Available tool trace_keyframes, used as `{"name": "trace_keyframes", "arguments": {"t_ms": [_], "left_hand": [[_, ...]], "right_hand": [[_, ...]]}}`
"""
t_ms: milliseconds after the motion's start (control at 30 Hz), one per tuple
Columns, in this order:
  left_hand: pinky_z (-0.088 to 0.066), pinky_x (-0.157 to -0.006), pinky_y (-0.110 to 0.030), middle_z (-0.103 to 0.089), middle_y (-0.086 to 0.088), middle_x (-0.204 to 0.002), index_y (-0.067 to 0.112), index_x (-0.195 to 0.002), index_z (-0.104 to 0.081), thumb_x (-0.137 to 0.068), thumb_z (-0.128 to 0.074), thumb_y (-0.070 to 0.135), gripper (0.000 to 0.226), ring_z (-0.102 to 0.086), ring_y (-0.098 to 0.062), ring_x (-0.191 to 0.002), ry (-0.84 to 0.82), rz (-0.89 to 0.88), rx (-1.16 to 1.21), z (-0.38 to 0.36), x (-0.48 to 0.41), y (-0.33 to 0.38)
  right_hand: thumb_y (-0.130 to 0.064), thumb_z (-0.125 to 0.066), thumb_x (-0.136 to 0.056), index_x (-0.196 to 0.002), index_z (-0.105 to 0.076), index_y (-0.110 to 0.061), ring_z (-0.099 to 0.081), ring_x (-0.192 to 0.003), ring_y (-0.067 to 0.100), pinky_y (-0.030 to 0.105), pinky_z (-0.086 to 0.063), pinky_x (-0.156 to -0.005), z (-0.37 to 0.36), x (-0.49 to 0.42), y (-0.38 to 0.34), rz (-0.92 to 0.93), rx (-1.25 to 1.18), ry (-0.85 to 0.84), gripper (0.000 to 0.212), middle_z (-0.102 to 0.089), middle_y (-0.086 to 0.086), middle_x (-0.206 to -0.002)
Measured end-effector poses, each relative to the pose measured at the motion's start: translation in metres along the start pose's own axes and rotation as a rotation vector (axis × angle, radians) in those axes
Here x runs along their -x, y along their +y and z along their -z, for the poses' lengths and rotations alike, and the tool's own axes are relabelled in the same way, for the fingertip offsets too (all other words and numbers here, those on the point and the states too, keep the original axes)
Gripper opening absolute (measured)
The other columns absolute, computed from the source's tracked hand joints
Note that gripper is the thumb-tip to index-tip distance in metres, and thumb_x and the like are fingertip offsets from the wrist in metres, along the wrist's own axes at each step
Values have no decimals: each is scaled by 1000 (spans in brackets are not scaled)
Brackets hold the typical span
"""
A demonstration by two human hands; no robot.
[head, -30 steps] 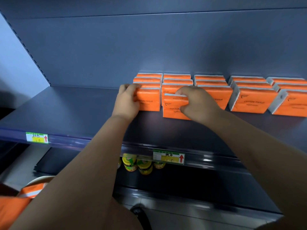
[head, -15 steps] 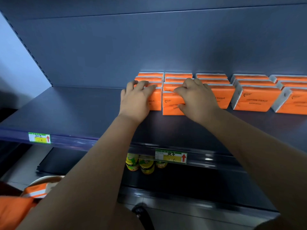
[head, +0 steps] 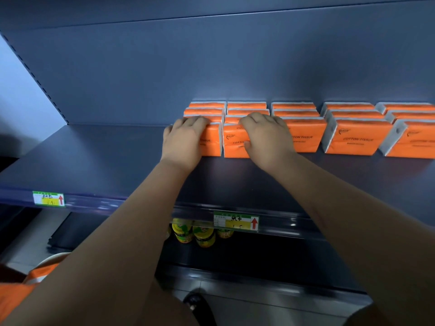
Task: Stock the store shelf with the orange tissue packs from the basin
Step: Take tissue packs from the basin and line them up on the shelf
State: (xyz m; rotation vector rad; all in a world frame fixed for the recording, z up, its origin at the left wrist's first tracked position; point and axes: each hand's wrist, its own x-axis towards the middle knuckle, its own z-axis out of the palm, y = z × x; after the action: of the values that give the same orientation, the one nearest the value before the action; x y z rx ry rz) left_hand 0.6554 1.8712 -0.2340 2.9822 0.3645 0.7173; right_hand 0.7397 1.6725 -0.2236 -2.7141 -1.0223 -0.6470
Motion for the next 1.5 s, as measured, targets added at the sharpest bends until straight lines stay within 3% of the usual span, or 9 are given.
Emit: {"name": "trace_keyframes", "arguments": {"t_ms": [233,500,767,967,1100,1300,1400,1500], "left_hand": [[-38,-101,-50,-54,2,-144,28,-141,-50,-86,-54,-2,63,-45,-31,-130,-14,17,-42,-1,-3,-1],[-42,-93,-47,-54,2,-142,26,-139,-52,-84,-53,-4,63,-46,-33,-125,-4,47,-31,-1,-1,3],[-41,-97,-49,-52,1,-146,26,-141,-49,-85,-53,-2,64,-45,-32,-130,-45,37,-60,4,0,4],[-37,-111,-50,-48,-4,-153,18,-148,-44,-82,-52,-2,69,-44,-33,-137,9,72,4,13,6,13],[-31,-119,-52,-48,-8,-153,12,-149,-42,-90,-53,12,61,-41,-33,-142,49,112,30,23,11,19],[-15,-126,-55,-23,-2,-170,21,-159,-33,-102,-47,51,65,-13,-29,-158,-15,221,31,56,36,27],[-13,-126,-56,-16,-1,-172,23,-159,-33,-103,-42,59,67,-7,-28,-159,0,265,20,81,60,28],[-13,-126,-56,-13,-2,-173,23,-161,-29,-103,-36,60,70,-5,-28,-160,21,364,-7,105,94,26]], "right_hand": [[-10,-68,-88,-135,-54,-22,-54,-126,27,46,-36,-115,-3,0,2,-15,21,-7,50,-59,2,-133],[-10,-66,-88,-132,-54,-19,-54,-123,30,43,-42,-104,0,3,2,-26,14,-6,47,-59,4,-131],[-10,-66,-89,-139,-50,-20,-51,-131,29,46,-31,-119,2,0,2,-17,32,-40,53,-58,4,-137],[-10,-68,-84,-144,-47,-21,-31,-149,28,50,-21,-124,8,7,-2,4,3,-67,64,-49,4,-148],[-14,-67,-83,-142,-52,-19,-35,-146,29,46,-28,-122,14,15,-13,-23,-108,-14,62,-52,5,-145],[-34,-55,-97,-136,-58,-11,-47,-133,29,39,-39,-110,33,28,-60,-213,-524,43,46,-58,10,-138],[-40,-49,-101,-146,-51,-11,-42,-141,29,40,-34,-117,46,34,-89,-201,-613,34,54,-53,10,-148],[-47,-41,-104,-153,-44,-12,-33,-149,30,43,-23,-124,60,48,-120,-128,-535,38,60,-47,8,-156]]}}
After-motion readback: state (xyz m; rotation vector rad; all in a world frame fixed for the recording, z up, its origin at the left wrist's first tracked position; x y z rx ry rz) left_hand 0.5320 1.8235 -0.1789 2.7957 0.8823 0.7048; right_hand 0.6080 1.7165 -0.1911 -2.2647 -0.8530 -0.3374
